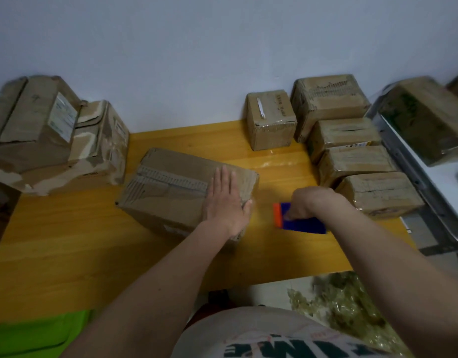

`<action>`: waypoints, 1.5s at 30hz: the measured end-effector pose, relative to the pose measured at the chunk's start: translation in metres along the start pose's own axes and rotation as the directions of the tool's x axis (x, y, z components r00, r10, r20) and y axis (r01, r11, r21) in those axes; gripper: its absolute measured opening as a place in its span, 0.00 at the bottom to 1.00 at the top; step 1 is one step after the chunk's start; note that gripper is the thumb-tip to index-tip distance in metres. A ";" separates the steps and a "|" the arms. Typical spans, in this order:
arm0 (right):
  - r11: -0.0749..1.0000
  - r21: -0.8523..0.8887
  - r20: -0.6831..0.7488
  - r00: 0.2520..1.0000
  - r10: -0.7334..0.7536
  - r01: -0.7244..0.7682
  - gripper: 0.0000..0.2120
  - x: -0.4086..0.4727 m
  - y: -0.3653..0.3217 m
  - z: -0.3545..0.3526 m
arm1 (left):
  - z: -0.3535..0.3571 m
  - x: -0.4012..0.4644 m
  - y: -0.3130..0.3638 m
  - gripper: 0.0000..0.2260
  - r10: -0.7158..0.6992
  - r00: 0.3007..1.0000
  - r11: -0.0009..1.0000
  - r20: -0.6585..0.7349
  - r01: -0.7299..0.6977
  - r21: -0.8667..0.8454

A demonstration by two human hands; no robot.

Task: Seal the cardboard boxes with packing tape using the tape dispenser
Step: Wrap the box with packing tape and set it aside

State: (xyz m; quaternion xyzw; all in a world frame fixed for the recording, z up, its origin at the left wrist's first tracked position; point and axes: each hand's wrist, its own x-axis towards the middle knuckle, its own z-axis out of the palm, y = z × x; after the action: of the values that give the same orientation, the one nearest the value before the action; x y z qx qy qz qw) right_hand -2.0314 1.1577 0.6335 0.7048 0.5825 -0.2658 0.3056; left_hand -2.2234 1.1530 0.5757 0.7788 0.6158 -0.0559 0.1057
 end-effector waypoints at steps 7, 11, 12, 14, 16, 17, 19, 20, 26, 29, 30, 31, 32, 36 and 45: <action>0.913 0.409 -0.136 0.989 0.052 0.009 0.21 0.021 0.024 0.038 | -0.007 0.006 0.008 0.46 -0.120 0.993 0.992 0.011 0.120 -0.030; 0.844 0.532 -0.184 0.982 0.035 0.070 0.18 0.038 0.012 0.057 | -0.009 0.009 0.018 0.51 -0.203 0.979 0.978 0.008 0.203 -0.055; 0.825 0.560 -0.169 0.985 0.024 0.076 0.16 0.043 0.010 0.061 | -0.009 0.010 0.018 0.52 -0.207 0.978 0.977 0.005 0.207 -0.061; 0.816 0.573 -0.147 0.989 0.014 0.073 0.15 0.053 0.005 0.070 | -0.007 0.010 0.015 0.54 -0.193 0.981 0.978 -0.009 0.191 -0.088; 0.832 0.553 -0.131 0.991 0.035 0.043 0.23 0.061 0.001 0.081 | -0.005 0.008 0.008 0.53 -0.135 0.990 0.985 -0.028 0.131 -0.116; 0.835 0.549 -0.138 0.990 0.042 0.041 0.24 0.065 -0.001 0.086 | -0.003 0.004 0.004 0.52 -0.094 0.995 0.988 -0.039 0.089 -0.123; 0.829 0.558 -0.162 0.985 0.055 0.046 0.24 0.070 -0.004 0.092 | -0.001 -0.008 -0.004 0.48 -0.024 0.998 0.991 -0.066 0.015 -0.131; 0.818 0.574 -0.175 0.982 0.068 0.045 0.23 0.071 -0.005 0.092 | 0.000 -0.015 -0.008 0.46 0.004 0.997 0.992 -0.077 -0.014 -0.124; 0.687 0.629 -0.633 0.754 0.178 0.365 0.14 0.027 -0.043 0.071 | -0.002 -0.048 -0.033 0.39 0.100 0.993 0.993 -0.056 -0.103 -0.057; 0.456 0.672 -0.697 0.706 0.123 0.584 0.18 -0.012 -0.096 0.065 | -0.008 -0.050 -0.043 0.32 0.117 0.992 0.993 -0.041 -0.117 0.009; 0.407 0.705 -0.663 0.744 0.087 0.581 0.21 -0.020 -0.112 0.064 | -0.009 -0.050 -0.044 0.31 0.128 0.991 0.992 -0.034 -0.128 0.018; 0.387 0.736 -0.622 0.781 0.062 0.556 0.24 -0.022 -0.125 0.063 | -0.009 -0.051 -0.045 0.29 0.140 0.990 0.990 -0.027 -0.139 0.021; 0.382 0.760 -0.586 0.808 0.055 0.526 0.26 -0.021 -0.134 0.060 | -0.010 -0.050 -0.046 0.27 0.152 0.988 0.988 -0.019 -0.152 0.021; 0.380 0.809 -0.507 0.859 0.067 0.448 0.29 -0.006 -0.135 0.055 | -0.011 -0.045 -0.058 0.25 0.247 0.968 0.969 0.030 -0.247 -0.002; 0.723 0.485 -0.730 0.683 0.024 0.492 0.31 -0.010 -0.153 0.041 | -0.019 -0.030 -0.096 0.26 0.354 0.933 0.932 0.066 -0.358 0.057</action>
State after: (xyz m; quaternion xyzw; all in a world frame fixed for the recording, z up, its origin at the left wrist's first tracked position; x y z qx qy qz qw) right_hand -2.1846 1.1409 0.5949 0.7235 0.6143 -0.2061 -0.2381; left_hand -2.3249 1.1502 0.5918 0.8789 0.4590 -0.0778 0.1042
